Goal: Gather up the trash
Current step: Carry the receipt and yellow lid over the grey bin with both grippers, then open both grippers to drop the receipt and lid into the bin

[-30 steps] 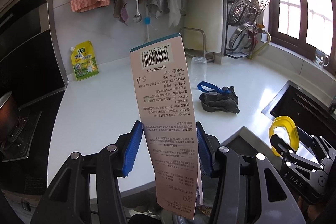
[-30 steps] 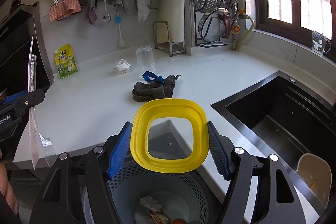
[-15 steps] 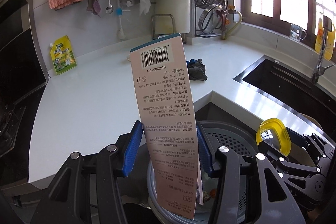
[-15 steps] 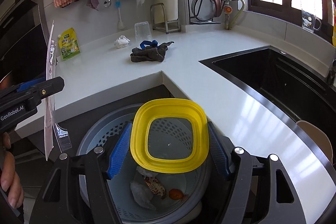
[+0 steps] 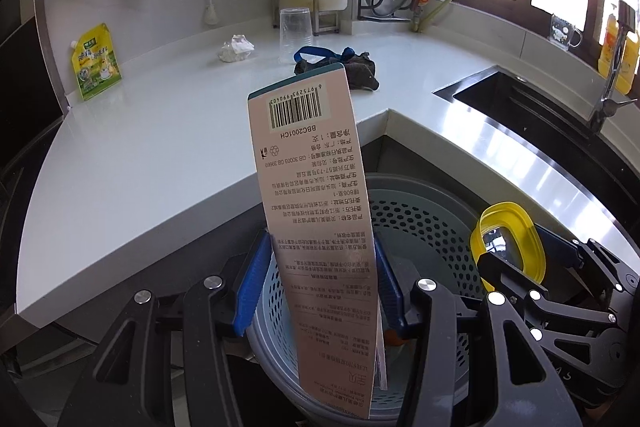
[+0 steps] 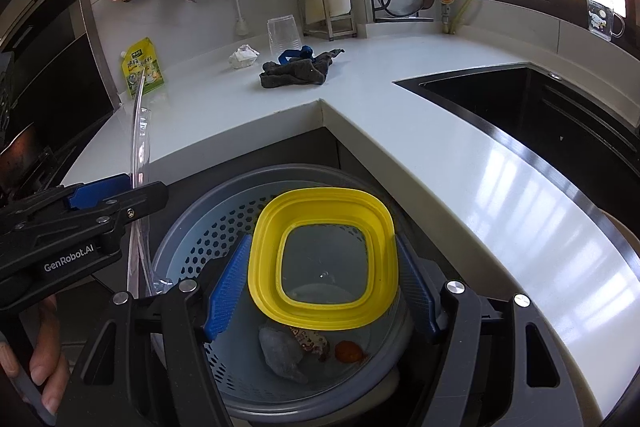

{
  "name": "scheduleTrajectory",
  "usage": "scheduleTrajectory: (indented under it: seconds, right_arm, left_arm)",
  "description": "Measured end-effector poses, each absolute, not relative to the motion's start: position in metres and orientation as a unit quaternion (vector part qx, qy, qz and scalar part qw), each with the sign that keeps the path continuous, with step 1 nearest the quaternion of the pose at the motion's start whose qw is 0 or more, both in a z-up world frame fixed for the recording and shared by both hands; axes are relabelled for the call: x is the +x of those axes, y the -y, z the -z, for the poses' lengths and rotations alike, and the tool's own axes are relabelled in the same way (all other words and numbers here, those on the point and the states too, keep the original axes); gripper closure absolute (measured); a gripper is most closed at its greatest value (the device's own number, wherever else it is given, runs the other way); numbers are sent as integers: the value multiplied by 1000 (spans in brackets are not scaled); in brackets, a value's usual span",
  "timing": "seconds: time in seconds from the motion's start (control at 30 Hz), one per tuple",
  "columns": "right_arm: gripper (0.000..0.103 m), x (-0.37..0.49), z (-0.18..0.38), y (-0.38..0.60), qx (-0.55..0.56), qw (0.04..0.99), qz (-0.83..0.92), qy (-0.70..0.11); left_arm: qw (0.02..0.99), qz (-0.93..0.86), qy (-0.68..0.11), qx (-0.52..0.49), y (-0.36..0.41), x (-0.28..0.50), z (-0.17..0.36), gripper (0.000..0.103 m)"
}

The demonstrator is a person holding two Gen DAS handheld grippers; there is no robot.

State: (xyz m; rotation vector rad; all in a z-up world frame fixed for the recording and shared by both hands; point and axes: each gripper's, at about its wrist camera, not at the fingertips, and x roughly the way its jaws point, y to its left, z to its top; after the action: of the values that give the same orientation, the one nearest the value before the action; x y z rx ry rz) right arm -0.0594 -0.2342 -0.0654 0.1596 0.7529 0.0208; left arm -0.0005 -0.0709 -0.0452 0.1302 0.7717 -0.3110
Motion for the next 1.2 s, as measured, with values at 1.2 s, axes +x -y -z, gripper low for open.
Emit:
scheduleTrajectory:
  seconds: [1.2]
  right_arm:
    - [26,-55,91,234,84,915,-9,-393]
  left_arm:
    - [903,137,-405,52,59,7,76,28]
